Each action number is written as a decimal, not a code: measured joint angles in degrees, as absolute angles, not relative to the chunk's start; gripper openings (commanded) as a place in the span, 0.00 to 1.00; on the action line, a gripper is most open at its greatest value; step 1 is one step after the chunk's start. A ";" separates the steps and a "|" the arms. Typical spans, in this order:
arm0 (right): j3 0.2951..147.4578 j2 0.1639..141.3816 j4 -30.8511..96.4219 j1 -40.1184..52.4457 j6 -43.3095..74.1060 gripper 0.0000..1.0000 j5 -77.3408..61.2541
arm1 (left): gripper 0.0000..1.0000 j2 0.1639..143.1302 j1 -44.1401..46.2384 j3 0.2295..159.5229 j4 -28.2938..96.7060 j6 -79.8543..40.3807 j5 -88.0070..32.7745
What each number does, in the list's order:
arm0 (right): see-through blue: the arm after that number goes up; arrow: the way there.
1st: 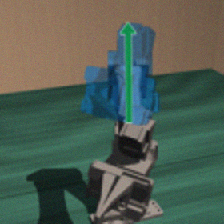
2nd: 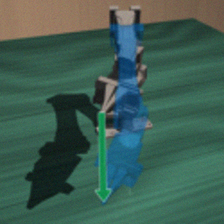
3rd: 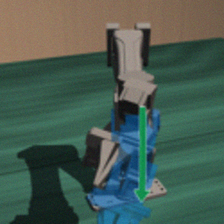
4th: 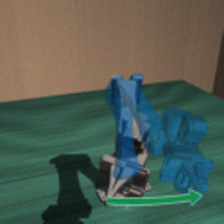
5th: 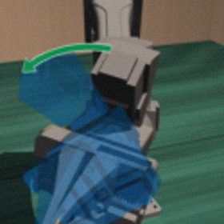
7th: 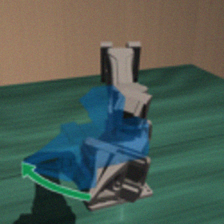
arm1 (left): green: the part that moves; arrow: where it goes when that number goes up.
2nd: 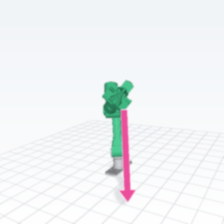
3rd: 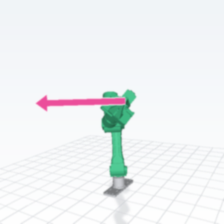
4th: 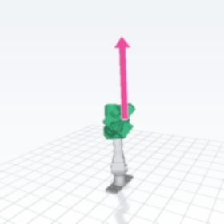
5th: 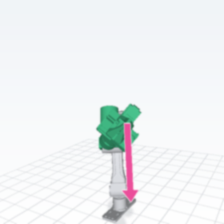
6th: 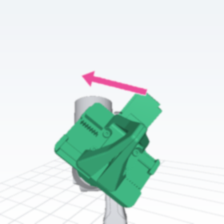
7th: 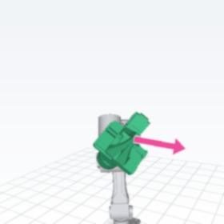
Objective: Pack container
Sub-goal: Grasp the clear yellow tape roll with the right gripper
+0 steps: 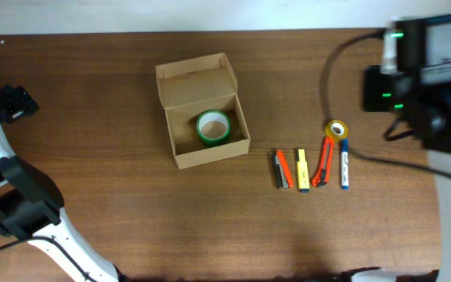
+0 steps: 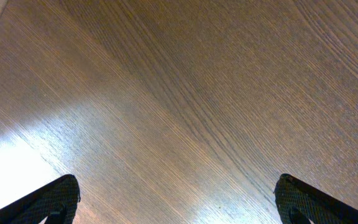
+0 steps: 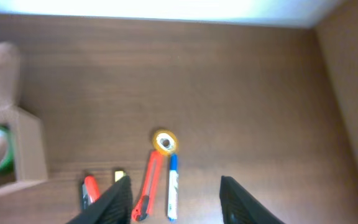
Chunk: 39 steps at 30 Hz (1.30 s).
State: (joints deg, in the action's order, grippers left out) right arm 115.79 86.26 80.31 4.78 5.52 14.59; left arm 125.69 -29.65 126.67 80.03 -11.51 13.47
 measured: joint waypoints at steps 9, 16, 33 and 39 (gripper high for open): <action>114.30 112.88 82.78 -5.39 6.85 0.54 -0.84 | 1.00 125.69 -29.65 126.67 80.03 -11.51 13.45; 108.90 120.84 74.43 0.49 5.30 0.53 -2.02 | 1.00 125.69 -29.65 126.65 80.01 -11.51 13.45; 100.82 125.86 66.22 -1.80 3.84 0.55 -1.41 | 1.00 125.69 -29.65 126.63 80.03 -11.51 13.45; 100.79 126.10 64.71 -2.22 3.81 0.57 -1.39 | 1.00 125.69 -29.65 126.63 80.03 -11.51 13.45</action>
State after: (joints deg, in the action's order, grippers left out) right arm 100.79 126.10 64.71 -2.22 3.81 -1.39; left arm 125.69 -29.65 126.63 80.03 -11.51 13.45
